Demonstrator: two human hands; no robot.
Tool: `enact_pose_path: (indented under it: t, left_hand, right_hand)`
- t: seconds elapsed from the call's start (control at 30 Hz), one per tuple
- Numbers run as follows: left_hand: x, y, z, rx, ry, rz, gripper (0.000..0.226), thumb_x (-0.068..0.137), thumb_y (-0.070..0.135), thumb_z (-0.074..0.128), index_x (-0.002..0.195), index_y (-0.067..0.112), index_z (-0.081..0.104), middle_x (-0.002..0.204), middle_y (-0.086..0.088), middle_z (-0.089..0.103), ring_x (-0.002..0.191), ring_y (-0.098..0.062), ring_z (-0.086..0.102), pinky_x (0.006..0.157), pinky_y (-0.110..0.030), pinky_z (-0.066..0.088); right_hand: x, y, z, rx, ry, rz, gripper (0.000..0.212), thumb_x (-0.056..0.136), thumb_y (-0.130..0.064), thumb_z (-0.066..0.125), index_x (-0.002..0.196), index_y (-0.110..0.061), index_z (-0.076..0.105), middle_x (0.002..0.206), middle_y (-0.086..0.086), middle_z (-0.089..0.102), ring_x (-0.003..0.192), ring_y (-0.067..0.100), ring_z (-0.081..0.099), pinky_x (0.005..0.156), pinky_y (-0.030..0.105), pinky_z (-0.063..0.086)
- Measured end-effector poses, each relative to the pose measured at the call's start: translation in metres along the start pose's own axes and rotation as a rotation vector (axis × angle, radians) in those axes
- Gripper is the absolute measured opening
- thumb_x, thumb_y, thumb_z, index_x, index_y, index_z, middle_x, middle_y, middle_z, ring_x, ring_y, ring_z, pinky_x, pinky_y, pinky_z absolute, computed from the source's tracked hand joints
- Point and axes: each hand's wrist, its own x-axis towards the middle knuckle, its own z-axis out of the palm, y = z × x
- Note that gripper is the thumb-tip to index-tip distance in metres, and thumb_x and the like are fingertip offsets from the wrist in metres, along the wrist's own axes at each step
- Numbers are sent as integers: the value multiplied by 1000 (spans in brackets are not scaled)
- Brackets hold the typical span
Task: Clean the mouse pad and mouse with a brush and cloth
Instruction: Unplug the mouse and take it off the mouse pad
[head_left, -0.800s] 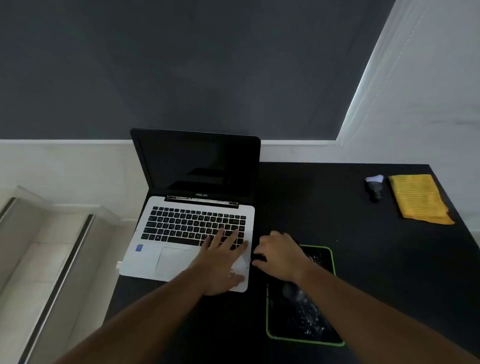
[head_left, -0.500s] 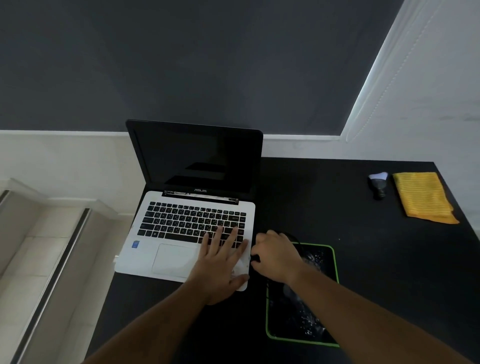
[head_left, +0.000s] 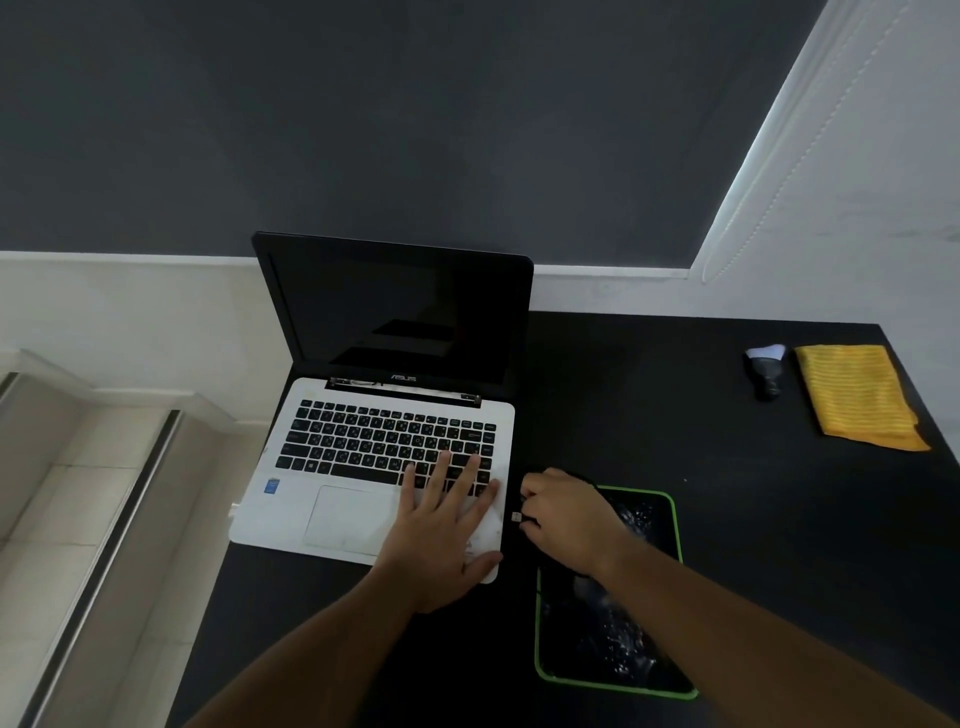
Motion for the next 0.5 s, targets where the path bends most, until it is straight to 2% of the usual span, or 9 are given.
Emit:
enact_pose_path:
  t: [0.13,0.23,0.3,0.4,0.5]
  left_hand:
    - [0,0,1,16,-1,-2,84,96,81,15,163,36,-8,171,-6,-19,154,-38,-24,119,-72,-6]
    - [0,1,1,3,2,3,83,97,81,15,163,36,-6,172,-6,-16,155,-39,-21,119,-72,-3]
    - [-1,1,1,-12,-5,3,83,97,80,17,164,35,-5,172,-6,-14,155,-38,-21,120,-72,-2]
    - [-1,2,-6,-41,-23,19,84,98,79,19,162,36,-12,169,-3,-26,151,-35,-34,120,-67,-12]
    - [-1,11,-19,-129,-6,11,83,99,74,22,164,30,-6,169,-1,-26,149,-32,-38,123,-59,-15]
  right_hand:
    - [2,0,-7,13,-21,9,28,97,-32,58,104,-15,79,109,0,63,102,22,55,89,34,47]
    - [4,-2,-9,56,-24,45,26,95,-36,62,103,-17,78,111,-2,60,102,19,54,90,36,50]
    - [1,1,-12,123,12,90,25,93,-39,66,101,-19,78,108,-4,58,100,17,54,87,36,53]
    - [-8,13,-20,131,62,202,25,91,-44,67,100,-22,77,101,-3,61,96,16,55,81,34,53]
    - [-18,27,-26,168,66,370,28,93,-46,64,83,-21,72,88,-3,63,79,15,62,70,35,57]
